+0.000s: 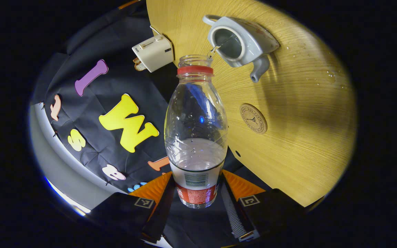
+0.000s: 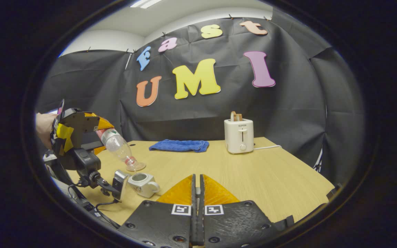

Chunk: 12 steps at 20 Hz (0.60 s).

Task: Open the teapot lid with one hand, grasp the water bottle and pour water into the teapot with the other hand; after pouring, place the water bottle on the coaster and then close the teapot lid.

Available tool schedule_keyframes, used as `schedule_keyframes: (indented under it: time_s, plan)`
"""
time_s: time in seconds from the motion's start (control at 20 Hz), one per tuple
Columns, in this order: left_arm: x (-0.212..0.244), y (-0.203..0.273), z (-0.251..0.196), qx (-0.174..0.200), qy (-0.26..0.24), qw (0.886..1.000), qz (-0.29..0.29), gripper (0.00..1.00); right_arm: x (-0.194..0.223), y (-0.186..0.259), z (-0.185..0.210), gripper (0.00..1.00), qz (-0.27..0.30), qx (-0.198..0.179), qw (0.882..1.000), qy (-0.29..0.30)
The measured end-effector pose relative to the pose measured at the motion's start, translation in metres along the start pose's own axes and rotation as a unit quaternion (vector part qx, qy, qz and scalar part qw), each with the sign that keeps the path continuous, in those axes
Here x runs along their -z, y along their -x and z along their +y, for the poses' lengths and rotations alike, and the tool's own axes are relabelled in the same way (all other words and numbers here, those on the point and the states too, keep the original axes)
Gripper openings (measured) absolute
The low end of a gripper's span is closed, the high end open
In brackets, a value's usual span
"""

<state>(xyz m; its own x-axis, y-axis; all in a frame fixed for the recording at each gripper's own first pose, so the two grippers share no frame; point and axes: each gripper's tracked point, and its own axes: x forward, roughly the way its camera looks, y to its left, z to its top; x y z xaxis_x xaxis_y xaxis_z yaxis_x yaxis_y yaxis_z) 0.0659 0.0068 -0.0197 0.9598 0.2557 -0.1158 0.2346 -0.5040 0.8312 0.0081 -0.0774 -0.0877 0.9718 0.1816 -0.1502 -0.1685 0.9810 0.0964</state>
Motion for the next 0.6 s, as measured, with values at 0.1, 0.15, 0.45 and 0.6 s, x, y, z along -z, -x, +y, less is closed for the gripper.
schedule_keyframes:
  time_s: [0.1, 0.15, 0.45, 0.6]
  plan:
    - [0.0005, -0.0004, 0.0008, -0.002, -0.002, 1.0, 0.002, 0.75, -0.0005, -0.0005, -0.0004, 0.0, -0.001, 0.0, 1.0, -0.001]
    - [0.0005, -0.0011, 0.001, -0.002, -0.005, 1.0, 0.004, 0.75, -0.0008, -0.0008, -0.0007, 0.0, -0.001, 0.0, 1.0, -0.001]
    - [-0.001, 0.0011, 0.0049, -0.002, -0.016, 1.0, 0.007, 0.75, -0.0017, 0.0013, -0.0028, 0.0, -0.004, 0.003, 1.0, 0.0]
    - [-0.0021, 0.001, 0.006, -0.006, -0.018, 1.0, 0.007, 0.75, -0.0019, 0.0025, -0.003, 0.0, -0.005, 0.003, 1.0, 0.003]
